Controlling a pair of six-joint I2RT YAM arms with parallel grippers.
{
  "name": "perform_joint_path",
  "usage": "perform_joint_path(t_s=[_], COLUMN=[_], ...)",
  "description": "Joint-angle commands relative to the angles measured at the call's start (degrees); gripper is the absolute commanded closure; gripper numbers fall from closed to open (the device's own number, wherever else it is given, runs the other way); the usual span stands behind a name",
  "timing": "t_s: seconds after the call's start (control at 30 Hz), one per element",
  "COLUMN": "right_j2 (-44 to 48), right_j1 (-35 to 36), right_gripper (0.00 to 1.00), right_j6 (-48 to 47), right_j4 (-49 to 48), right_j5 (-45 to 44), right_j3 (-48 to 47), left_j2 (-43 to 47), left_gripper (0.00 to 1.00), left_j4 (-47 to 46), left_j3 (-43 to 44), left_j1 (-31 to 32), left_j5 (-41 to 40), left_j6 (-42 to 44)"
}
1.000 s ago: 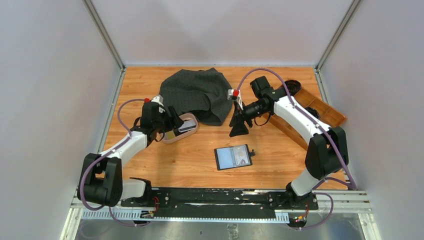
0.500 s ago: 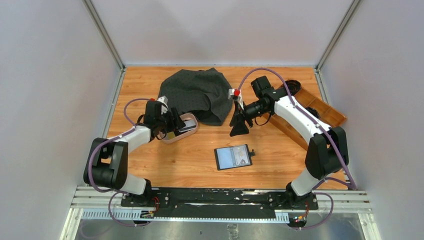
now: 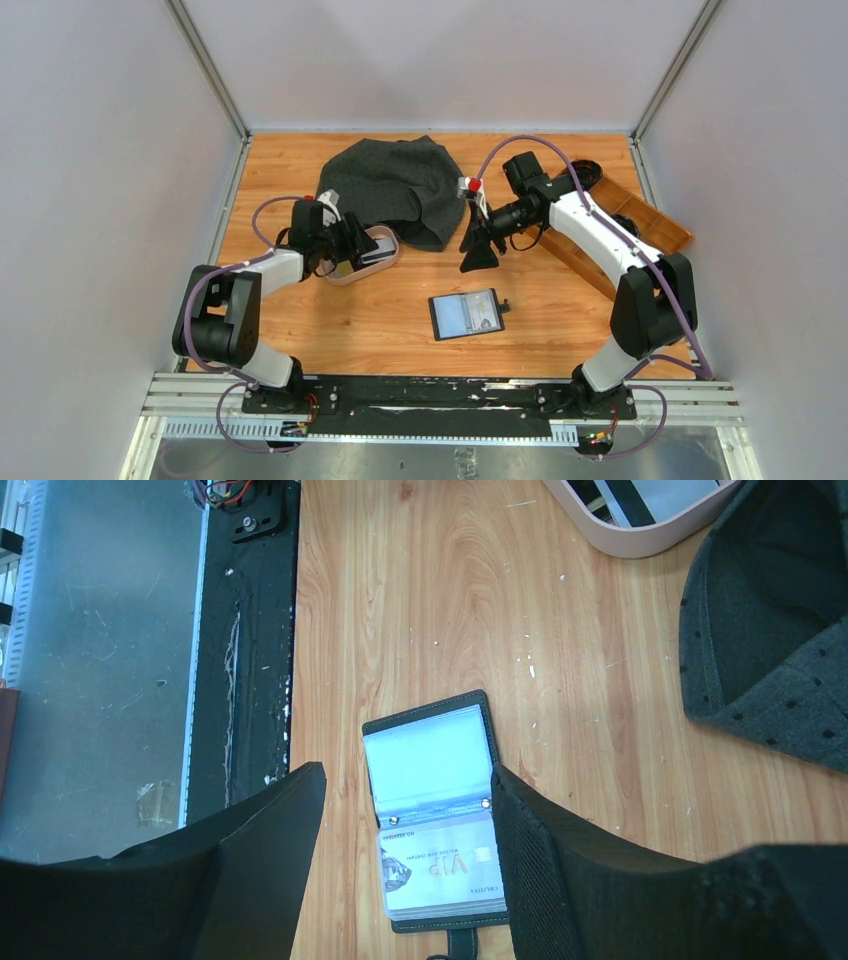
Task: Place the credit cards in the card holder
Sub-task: Pick up the credit card from the storage box.
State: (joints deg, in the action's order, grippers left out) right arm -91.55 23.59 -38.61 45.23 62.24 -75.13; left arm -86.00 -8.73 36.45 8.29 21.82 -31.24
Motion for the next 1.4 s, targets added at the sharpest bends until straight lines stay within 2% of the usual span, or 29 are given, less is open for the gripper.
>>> perform_joint_path(t_s=[0.0, 0.33, 0.6, 0.73, 0.87, 0.93, 1.0, 1.23, 1.37], right_j2=[0.3, 0.2, 0.1, 0.1, 0.1, 0.1, 0.1, 0.5, 0.2], right_j1=[-1.1, -1.2, -1.2, -1.4, -1.4, -1.6, -1.6, -2.0, -2.0], right_gripper=[0.35, 0.35, 0.35, 0.35, 0.35, 0.35, 0.35, 0.35, 0.35], right_j6=[-1.1, -1.4, -1.5, -1.6, -1.7, -1.8, -1.9, -2.2, -2.4], right_j4=[1.2, 1.4, 1.5, 1.6, 1.7, 1.8, 1.9, 2.2, 2.5], right_j5=[1.7, 1.8, 1.9, 1.8, 1.9, 1.9, 2.0, 2.3, 2.6], right_j3=[1.1, 1.1, 1.0, 1.0, 1.0, 1.0, 1.0, 1.0, 0.9], left_j2=[-0.2, 2.3, -4.9, -8.0, -8.7, -8.5, -8.3, -1.7, -1.1], left_gripper=[0.39, 0.48, 0.43, 0.45, 0.59, 0.75, 0.98, 1.00, 1.00], left_j4=[-4.5, -11.7, -13.4, -13.4, -13.4, -13.4, -13.4, -13.4, -13.4], left_j3=[-0.4, -2.5, -0.6, 0.4, 0.9, 0.9, 0.7, -2.8, -3.3], left_j1=[-0.4, -0.4, -0.3, -0.3, -0.3, -0.3, -0.3, -0.3, -0.5], left_j5=[5.1, 12.0, 15.1, 14.7, 13.9, 13.4, 12.8, 9.7, 11.6], left_j6=[-3.9, -10.7, -11.6, -11.2, -11.1, -10.9, -10.7, -9.8, -10.0])
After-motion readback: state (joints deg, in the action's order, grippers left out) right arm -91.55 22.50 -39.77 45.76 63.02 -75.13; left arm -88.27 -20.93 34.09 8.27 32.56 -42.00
